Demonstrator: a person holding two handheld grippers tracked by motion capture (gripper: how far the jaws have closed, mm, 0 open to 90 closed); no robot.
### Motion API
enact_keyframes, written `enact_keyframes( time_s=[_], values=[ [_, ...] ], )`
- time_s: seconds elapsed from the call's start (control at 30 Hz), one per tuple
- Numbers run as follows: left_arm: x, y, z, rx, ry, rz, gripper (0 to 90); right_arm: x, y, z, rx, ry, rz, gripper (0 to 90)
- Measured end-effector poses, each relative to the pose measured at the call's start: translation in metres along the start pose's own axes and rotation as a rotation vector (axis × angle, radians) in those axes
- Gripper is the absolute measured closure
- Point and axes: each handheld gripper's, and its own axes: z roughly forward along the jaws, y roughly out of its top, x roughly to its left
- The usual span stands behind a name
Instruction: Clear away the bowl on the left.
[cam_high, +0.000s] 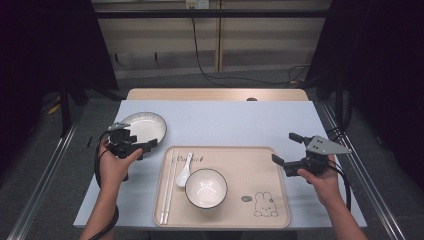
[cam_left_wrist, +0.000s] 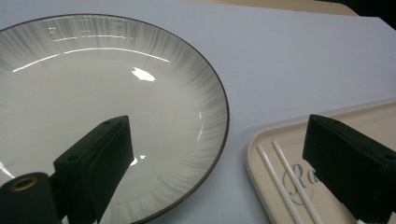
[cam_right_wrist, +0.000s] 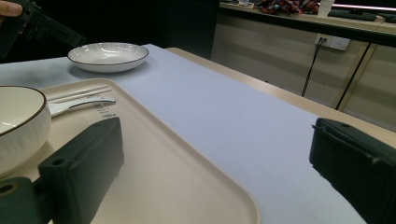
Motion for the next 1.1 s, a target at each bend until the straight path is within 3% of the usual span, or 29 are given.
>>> enact_keyframes(
  time_s=[0.13,0.4,0.47,0.7,0.97,1.1],
  values=[
    [0.007,0.000,-0.003,-0.016,0.029,-0.017,7.0,0.000,0.000,-0.001,0.001,-0.002,0.006,2.2],
    [0.020,-0.005,-0.006,-0.020,0.088,0.000,5.0,0.000,0.000,-0.001,0.000,-0.005,-0.001,2.3],
    [0.022,-0.005,-0.006,-0.020,0.084,-0.012,4.9,0.000,0.000,-0.001,0.000,-0.003,-0.003,2.3],
    [0.033,-0.010,-0.007,-0.028,0.134,-0.044,5.3,0.000,0.000,-0.001,-0.001,-0.002,-0.003,2.4],
    [0.041,-0.012,-0.007,-0.053,0.178,-0.076,8.6,0.001,0.000,0.000,-0.002,-0.008,-0.003,2.4],
    [0.047,-0.013,-0.007,-0.051,0.196,-0.068,12.7,0.001,0.000,0.001,-0.007,-0.007,-0.003,2.5]
  ],
)
